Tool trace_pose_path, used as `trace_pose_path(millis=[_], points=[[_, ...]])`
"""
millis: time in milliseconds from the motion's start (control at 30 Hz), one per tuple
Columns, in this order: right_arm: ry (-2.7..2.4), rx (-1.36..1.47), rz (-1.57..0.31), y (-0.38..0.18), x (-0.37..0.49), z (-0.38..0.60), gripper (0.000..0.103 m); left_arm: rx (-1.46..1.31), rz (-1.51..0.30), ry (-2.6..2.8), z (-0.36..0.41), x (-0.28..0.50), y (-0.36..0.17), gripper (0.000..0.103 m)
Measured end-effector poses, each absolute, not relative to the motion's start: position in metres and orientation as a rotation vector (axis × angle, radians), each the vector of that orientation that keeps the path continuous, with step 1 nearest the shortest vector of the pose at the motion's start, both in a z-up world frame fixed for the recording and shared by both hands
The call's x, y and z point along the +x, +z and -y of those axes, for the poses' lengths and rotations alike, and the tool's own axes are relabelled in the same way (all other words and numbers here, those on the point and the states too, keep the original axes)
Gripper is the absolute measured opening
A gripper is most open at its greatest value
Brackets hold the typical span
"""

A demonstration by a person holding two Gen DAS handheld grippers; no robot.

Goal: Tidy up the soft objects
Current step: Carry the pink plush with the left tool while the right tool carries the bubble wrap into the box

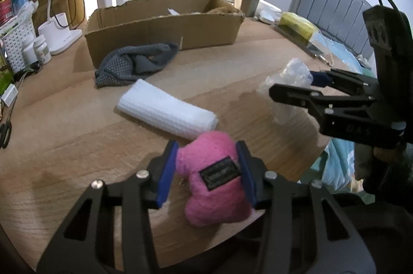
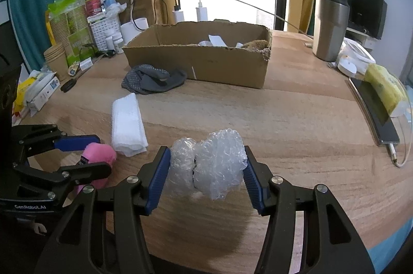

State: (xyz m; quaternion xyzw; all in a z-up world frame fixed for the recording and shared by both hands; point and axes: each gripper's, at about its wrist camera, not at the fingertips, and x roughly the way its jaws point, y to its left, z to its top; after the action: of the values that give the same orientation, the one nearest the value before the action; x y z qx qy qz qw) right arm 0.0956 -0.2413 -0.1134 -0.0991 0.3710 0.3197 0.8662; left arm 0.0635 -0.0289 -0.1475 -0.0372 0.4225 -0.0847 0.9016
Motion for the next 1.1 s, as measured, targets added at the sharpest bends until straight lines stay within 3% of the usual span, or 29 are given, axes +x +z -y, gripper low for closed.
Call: trace_pose_path(millis=[1100], points=[[0.74, -0.22, -0.719, -0.091, 0.103, 0.211, 0.058, -0.15, -0.713, -0.1, -0.025, 0.07, -0.107, 0.047]])
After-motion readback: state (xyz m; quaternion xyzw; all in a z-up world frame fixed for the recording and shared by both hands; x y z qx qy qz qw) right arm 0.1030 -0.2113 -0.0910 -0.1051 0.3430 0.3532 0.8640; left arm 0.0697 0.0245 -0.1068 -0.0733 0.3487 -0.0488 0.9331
